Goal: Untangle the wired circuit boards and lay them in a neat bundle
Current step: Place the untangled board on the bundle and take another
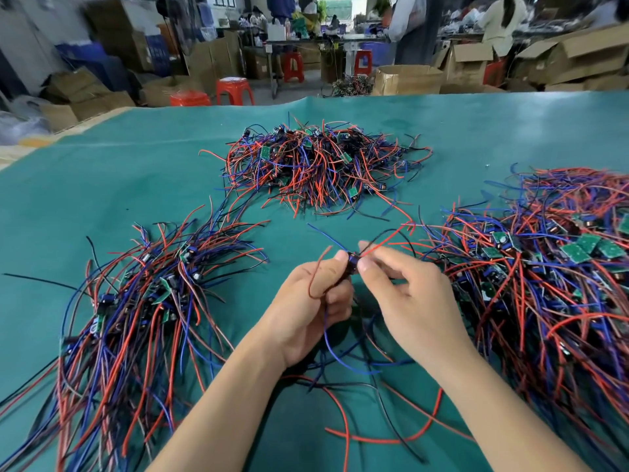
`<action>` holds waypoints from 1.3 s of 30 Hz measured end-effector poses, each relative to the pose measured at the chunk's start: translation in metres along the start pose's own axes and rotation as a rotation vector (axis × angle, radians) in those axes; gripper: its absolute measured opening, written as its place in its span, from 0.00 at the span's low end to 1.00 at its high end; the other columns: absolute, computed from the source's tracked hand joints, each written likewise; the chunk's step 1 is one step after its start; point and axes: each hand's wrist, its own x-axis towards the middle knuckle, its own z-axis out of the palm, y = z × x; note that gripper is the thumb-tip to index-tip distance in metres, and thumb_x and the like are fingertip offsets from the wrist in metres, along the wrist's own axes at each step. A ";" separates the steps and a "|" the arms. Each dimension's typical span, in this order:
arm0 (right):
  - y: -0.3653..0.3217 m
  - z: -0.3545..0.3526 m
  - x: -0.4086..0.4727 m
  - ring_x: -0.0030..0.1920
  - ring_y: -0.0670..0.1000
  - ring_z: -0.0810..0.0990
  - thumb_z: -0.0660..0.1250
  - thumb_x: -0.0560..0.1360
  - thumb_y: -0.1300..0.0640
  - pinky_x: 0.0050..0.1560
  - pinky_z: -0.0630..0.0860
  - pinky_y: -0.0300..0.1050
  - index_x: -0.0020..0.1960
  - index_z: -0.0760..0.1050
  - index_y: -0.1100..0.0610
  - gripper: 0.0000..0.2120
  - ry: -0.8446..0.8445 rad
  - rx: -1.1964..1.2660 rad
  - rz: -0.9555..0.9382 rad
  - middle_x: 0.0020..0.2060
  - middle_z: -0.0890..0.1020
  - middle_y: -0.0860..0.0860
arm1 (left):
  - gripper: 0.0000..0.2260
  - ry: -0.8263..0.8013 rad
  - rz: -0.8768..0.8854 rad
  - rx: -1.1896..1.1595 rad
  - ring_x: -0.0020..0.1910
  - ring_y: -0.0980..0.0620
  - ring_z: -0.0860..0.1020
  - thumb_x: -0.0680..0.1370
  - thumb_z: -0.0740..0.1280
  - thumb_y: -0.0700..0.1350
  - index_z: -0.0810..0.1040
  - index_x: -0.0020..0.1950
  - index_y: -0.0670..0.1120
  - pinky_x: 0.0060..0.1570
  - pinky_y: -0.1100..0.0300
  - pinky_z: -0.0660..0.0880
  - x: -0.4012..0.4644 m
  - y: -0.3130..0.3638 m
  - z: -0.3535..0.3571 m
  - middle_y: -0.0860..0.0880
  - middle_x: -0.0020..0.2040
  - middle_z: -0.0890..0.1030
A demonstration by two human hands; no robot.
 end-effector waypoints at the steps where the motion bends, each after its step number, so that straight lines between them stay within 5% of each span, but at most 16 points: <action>1: 0.000 0.000 0.000 0.39 0.52 0.82 0.65 0.78 0.46 0.46 0.79 0.54 0.51 0.83 0.53 0.13 -0.032 0.081 0.025 0.40 0.85 0.54 | 0.19 -0.031 -0.006 -0.007 0.28 0.52 0.54 0.81 0.62 0.52 0.60 0.35 0.48 0.29 0.60 0.54 -0.001 0.001 0.000 0.53 0.26 0.61; 3: 0.001 0.000 0.002 0.41 0.45 0.82 0.69 0.79 0.50 0.42 0.77 0.48 0.49 0.86 0.50 0.08 -0.077 0.313 0.126 0.39 0.86 0.54 | 0.18 -0.096 -0.016 -0.029 0.26 0.54 0.54 0.82 0.61 0.51 0.65 0.35 0.45 0.28 0.61 0.54 -0.002 0.002 -0.001 0.53 0.25 0.59; 6: 0.003 -0.004 0.004 0.45 0.44 0.85 0.69 0.80 0.55 0.40 0.73 0.40 0.49 0.88 0.47 0.08 -0.151 0.511 0.247 0.43 0.88 0.50 | 0.14 -0.166 -0.074 -0.077 0.26 0.55 0.53 0.81 0.61 0.50 0.72 0.50 0.39 0.25 0.65 0.57 -0.003 0.005 0.002 0.55 0.24 0.59; 10: 0.004 -0.005 0.005 0.47 0.47 0.84 0.71 0.77 0.54 0.38 0.71 0.39 0.50 0.88 0.51 0.07 -0.107 0.573 0.290 0.46 0.88 0.53 | 0.13 -0.147 -0.063 -0.029 0.27 0.55 0.57 0.81 0.62 0.52 0.80 0.45 0.46 0.28 0.64 0.59 -0.003 0.003 0.005 0.53 0.25 0.63; 13: 0.006 -0.004 0.005 0.44 0.57 0.80 0.72 0.75 0.53 0.41 0.70 0.49 0.50 0.87 0.56 0.09 -0.048 0.596 0.309 0.43 0.87 0.59 | 0.14 -0.096 -0.035 0.087 0.28 0.54 0.67 0.81 0.64 0.50 0.80 0.40 0.44 0.31 0.65 0.66 -0.004 0.002 0.005 0.50 0.30 0.74; 17: 0.006 -0.003 0.005 0.39 0.58 0.77 0.72 0.77 0.56 0.44 0.76 0.68 0.47 0.85 0.62 0.08 -0.009 0.604 0.299 0.35 0.79 0.64 | 0.11 -0.121 -0.026 0.109 0.30 0.56 0.74 0.81 0.65 0.42 0.78 0.41 0.40 0.32 0.67 0.70 -0.006 0.000 0.004 0.49 0.35 0.80; 19: 0.006 -0.004 0.005 0.37 0.55 0.76 0.72 0.77 0.58 0.37 0.75 0.52 0.44 0.84 0.62 0.08 0.035 0.573 0.253 0.36 0.79 0.67 | 0.12 -0.127 -0.035 0.117 0.29 0.56 0.74 0.81 0.63 0.43 0.78 0.43 0.37 0.31 0.67 0.71 -0.006 0.001 0.005 0.48 0.35 0.81; 22: 0.008 -0.005 0.007 0.32 0.48 0.77 0.71 0.78 0.63 0.32 0.72 0.32 0.38 0.81 0.65 0.11 0.098 0.553 0.181 0.31 0.78 0.56 | 0.16 -0.150 -0.067 0.130 0.28 0.55 0.74 0.83 0.60 0.44 0.76 0.54 0.29 0.30 0.66 0.71 -0.006 0.003 0.007 0.46 0.35 0.82; 24: 0.009 -0.006 0.008 0.30 0.48 0.75 0.71 0.78 0.63 0.31 0.74 0.34 0.36 0.78 0.66 0.13 0.114 0.512 0.130 0.30 0.75 0.58 | 0.15 -0.149 -0.079 0.157 0.27 0.55 0.74 0.84 0.59 0.44 0.79 0.56 0.34 0.30 0.66 0.70 -0.007 0.003 0.007 0.45 0.34 0.82; 27: 0.011 -0.008 0.009 0.32 0.52 0.74 0.72 0.78 0.58 0.34 0.74 0.51 0.37 0.80 0.63 0.12 0.097 0.394 0.085 0.30 0.78 0.61 | 0.14 -0.135 -0.087 0.196 0.25 0.55 0.73 0.83 0.61 0.44 0.82 0.53 0.36 0.27 0.68 0.68 -0.007 0.003 0.007 0.46 0.31 0.80; 31: 0.012 -0.011 0.010 0.33 0.49 0.76 0.73 0.77 0.60 0.34 0.72 0.37 0.40 0.84 0.58 0.07 0.099 0.468 0.164 0.32 0.82 0.55 | 0.13 -0.143 -0.084 0.210 0.24 0.56 0.71 0.81 0.63 0.47 0.84 0.48 0.41 0.27 0.68 0.69 -0.005 0.002 0.005 0.46 0.28 0.79; 34: 0.013 -0.011 0.010 0.34 0.49 0.76 0.74 0.76 0.61 0.34 0.70 0.35 0.40 0.84 0.59 0.07 0.102 0.475 0.168 0.33 0.82 0.57 | 0.13 -0.145 -0.070 0.203 0.23 0.55 0.70 0.81 0.63 0.47 0.84 0.45 0.42 0.27 0.67 0.68 -0.005 0.001 0.006 0.47 0.26 0.77; 39: 0.013 -0.015 0.013 0.31 0.41 0.79 0.75 0.74 0.65 0.32 0.70 0.29 0.38 0.83 0.55 0.09 0.122 0.444 0.176 0.34 0.86 0.47 | 0.14 -0.136 -0.045 0.234 0.22 0.55 0.69 0.79 0.63 0.46 0.83 0.41 0.41 0.26 0.67 0.67 -0.004 -0.001 0.009 0.45 0.24 0.76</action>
